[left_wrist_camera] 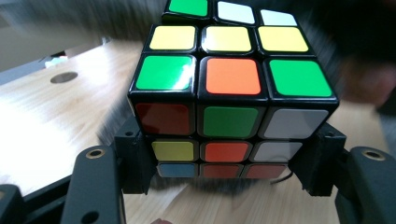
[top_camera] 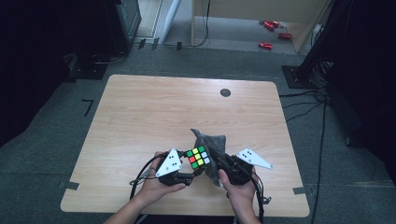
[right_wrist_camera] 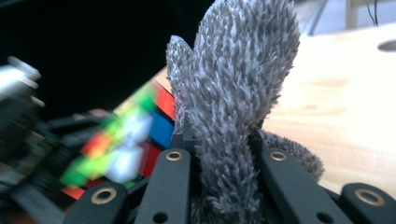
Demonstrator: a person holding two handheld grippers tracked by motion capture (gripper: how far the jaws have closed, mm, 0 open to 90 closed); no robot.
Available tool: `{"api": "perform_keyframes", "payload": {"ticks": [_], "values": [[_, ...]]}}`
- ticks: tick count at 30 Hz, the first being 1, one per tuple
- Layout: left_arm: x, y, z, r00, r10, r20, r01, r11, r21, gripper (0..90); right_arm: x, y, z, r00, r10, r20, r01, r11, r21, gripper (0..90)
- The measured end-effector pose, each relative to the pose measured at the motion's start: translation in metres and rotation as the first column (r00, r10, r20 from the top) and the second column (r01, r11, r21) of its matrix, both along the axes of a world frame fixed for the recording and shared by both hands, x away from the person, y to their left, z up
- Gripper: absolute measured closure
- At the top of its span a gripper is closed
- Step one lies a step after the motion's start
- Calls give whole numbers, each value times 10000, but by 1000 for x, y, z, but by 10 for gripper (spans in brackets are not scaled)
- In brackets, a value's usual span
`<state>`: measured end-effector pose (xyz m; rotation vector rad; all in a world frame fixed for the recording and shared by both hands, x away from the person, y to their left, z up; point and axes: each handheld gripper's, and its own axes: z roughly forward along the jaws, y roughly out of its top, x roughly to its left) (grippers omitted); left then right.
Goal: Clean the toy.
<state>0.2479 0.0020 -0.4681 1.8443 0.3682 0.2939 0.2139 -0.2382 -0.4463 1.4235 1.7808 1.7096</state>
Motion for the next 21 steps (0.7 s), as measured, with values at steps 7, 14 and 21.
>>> {"api": "perform_keyframes", "payload": {"ticks": [7, 14, 21], "values": [[5, 2, -4, 9990, 206, -409, -201, 9997, 127, 352, -2, 0, -1, 10000, 18, -68, -17, 9999, 108, 804], [2, 0, -1, 9986, 5, -535, -8, 10000, -61, 352, 0, -5, -4, 9998, 178, -111, -167, 9956, 917, 804], [10, 9, -1, 9937, 232, -1096, -285, 9985, -471, 352, 2, -6, -5, 9986, 494, -178, -471, 9926, 1118, 804]]}}
